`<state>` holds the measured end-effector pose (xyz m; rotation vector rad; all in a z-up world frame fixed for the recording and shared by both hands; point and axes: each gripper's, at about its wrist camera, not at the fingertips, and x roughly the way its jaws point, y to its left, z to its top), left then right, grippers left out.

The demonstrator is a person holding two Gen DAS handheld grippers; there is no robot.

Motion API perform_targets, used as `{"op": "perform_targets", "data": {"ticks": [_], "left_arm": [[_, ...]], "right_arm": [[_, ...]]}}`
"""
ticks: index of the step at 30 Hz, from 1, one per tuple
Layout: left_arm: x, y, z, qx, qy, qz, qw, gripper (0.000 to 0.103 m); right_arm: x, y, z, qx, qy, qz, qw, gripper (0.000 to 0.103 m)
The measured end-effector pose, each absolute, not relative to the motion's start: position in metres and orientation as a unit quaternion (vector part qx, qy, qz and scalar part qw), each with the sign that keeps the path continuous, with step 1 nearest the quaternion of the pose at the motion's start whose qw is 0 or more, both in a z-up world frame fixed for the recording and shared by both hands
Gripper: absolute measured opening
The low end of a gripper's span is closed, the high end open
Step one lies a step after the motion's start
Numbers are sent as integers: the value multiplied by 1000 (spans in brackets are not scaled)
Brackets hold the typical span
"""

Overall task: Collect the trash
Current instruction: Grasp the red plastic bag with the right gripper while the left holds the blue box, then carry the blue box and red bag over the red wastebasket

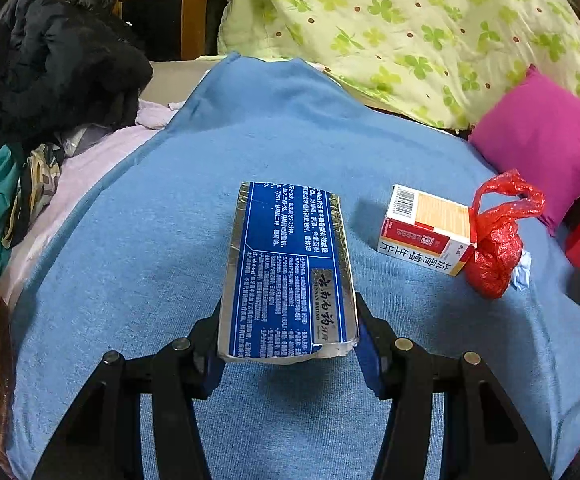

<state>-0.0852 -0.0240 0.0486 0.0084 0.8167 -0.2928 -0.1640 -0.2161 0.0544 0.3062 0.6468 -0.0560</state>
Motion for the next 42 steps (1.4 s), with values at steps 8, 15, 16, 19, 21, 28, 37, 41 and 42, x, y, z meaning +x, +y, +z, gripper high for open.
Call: {"op": "perform_targets", "data": {"ticks": [8,15,16,19,21,28,37,41,42], "left_arm": [[-78,-28,49,-5,399,-158,903,57],[-76,-30,48,-3,400,-162,902,57],[-76,-31,48,-2,399,-162,902,57],[-77,-32,48,5,395,-163,904,57],[-80,-33,49,11,391,-162,906,57],[-98,-35,55,43,379,-147,913,57],[-160,-48,71,76,377,-169,907,57],[-182,-61,81,85,370,-183,907,57],[-188,-64,84,88,369,-187,906,57]], "right_arm": [[-97,-220,38,124,357,-54,924,68],[-88,-210,15,86,389,-57,915,46],[-93,-209,17,81,388,-57,916,46],[-113,-208,25,70,385,-59,918,46],[-132,-212,30,77,380,-60,920,46],[-212,-220,48,105,358,-64,926,46],[-284,-235,50,149,344,-76,924,46],[-303,-236,51,156,339,-81,924,46],[-308,-237,53,158,337,-83,924,46]]}}
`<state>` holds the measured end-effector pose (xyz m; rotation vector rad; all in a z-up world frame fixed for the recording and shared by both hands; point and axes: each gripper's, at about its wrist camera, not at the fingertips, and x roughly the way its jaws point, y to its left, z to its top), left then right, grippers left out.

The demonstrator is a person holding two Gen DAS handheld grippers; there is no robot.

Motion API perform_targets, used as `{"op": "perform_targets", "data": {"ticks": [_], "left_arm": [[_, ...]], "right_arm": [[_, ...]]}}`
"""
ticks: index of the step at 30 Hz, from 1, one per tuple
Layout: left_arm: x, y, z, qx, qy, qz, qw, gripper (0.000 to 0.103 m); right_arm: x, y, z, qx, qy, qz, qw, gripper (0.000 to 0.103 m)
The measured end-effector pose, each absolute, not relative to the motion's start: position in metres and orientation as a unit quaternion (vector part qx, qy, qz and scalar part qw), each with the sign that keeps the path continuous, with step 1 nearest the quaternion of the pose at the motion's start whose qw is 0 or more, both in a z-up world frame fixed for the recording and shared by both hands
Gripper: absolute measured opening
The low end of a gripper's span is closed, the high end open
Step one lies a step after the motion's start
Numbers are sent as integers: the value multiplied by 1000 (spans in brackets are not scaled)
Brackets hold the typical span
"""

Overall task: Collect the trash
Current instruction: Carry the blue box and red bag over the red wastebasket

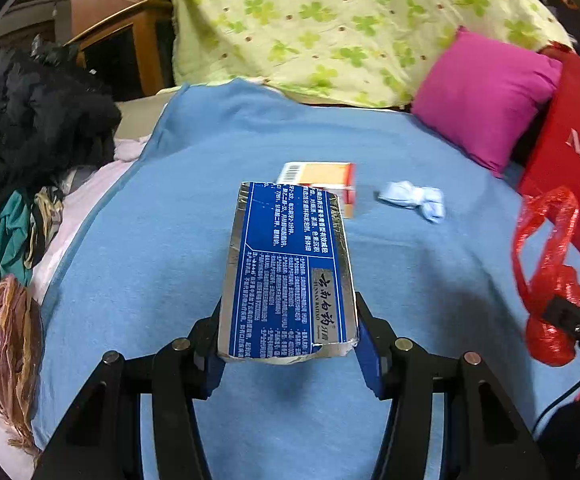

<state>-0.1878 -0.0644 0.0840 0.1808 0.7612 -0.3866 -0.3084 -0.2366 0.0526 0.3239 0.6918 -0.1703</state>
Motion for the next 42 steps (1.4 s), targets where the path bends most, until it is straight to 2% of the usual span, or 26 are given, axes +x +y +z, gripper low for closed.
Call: {"op": "perform_targets", "data": {"ticks": [17,42], "left_arm": [[-236,-100,117,99,347,-230,904,57],[-265,-148,134,125,333,-279,892,57]], "right_arm": [[-350,-245,72,171,300,-99,933,46],[-399,-279,82,187,273,-136,934,46]]}}
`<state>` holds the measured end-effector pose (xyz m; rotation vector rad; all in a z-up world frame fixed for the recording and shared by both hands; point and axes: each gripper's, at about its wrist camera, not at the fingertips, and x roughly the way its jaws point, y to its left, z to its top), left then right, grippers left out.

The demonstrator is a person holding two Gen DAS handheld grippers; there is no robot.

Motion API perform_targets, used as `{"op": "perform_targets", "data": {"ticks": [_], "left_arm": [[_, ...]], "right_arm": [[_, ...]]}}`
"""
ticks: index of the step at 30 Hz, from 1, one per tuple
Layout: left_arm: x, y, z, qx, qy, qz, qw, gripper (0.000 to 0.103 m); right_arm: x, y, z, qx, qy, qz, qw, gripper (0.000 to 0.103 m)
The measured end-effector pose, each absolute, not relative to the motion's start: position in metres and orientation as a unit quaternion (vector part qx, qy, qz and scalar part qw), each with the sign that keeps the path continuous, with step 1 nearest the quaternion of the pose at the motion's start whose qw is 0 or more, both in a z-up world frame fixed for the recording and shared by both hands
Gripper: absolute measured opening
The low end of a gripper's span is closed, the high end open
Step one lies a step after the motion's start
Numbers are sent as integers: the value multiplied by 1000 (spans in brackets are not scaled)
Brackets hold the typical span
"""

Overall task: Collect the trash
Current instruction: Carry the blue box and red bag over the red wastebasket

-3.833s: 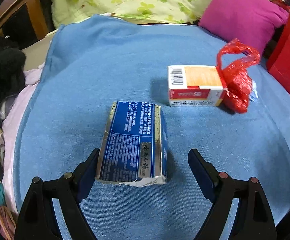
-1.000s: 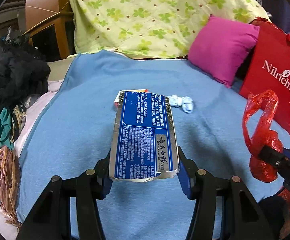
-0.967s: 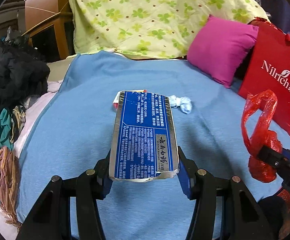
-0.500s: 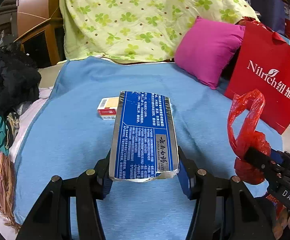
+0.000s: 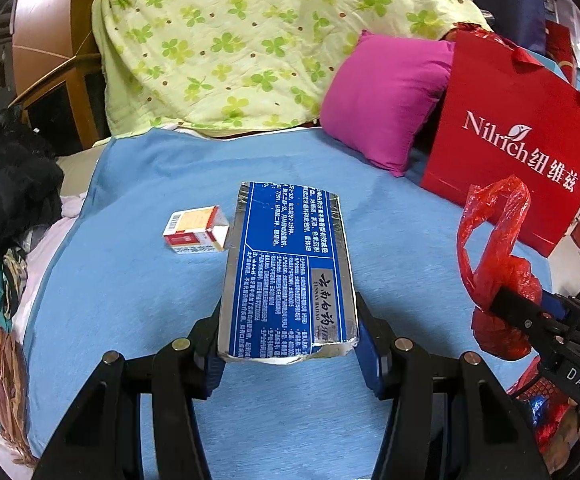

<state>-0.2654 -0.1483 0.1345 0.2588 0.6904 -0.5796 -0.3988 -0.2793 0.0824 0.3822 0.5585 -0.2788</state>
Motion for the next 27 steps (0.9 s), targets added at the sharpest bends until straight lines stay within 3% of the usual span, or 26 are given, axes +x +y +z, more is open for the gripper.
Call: {"op": "perform_targets", "data": {"ticks": [27], "left_arm": [[-322,-214,148,158,312,-362,864,57]], "right_arm": [[-521,-350,78,240,241,-241,909,46]]}}
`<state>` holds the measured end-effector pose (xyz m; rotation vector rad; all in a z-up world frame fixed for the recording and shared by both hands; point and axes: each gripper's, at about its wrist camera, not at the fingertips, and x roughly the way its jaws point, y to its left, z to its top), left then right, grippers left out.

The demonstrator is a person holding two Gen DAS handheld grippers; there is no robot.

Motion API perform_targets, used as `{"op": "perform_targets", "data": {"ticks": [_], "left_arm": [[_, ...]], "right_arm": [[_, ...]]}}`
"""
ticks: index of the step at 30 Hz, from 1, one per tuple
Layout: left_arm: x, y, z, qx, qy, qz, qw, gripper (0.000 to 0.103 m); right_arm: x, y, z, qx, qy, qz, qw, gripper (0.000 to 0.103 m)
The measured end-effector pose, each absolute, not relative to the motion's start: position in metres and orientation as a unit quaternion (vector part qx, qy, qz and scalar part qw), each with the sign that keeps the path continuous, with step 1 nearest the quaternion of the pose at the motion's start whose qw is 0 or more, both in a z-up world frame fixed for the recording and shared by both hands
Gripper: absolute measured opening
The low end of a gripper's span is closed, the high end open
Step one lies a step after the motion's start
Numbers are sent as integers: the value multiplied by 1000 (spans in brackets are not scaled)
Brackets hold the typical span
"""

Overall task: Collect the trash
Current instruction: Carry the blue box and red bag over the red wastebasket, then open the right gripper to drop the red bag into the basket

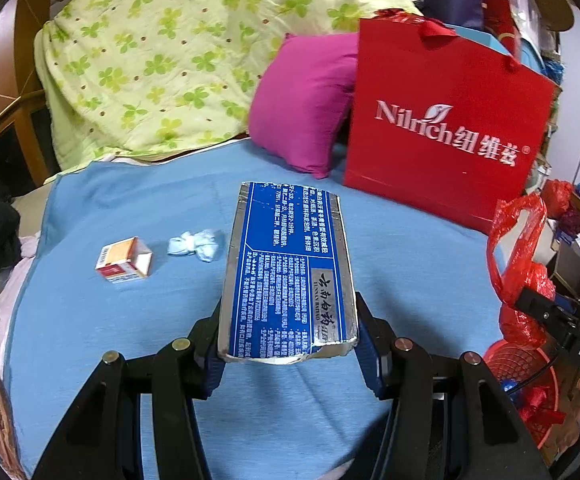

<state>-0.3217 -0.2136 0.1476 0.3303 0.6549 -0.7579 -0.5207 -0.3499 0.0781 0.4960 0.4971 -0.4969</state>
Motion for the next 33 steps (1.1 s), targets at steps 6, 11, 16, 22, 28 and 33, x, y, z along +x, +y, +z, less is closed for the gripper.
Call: {"op": "perform_targets", "data": {"ticks": [6,11,16,22,28,33], "left_arm": [[-349,-240,151,165,309,-399,848,57],[-384,-271,148,173,313,-440,824,57],[-423,-296,135,191,321,-477,796,57],[-454,-310,122,210,329,-498,775,57],[-471,-319,114,226,335,-506,762,57],[-478,-328,102,240,344,-512,750,57]], "right_arm": [[-572,-360,67,264,239,-280,892,46],[-613,-369,51,276,254,-318,871,46],[-650,-376,34,280,284,-353,846,46],[-678,-378,17,285,307,-379,825,46],[-696,-375,7,292,310,-392,815,46],[-703,-373,7,290,310,-402,811,46]]}}
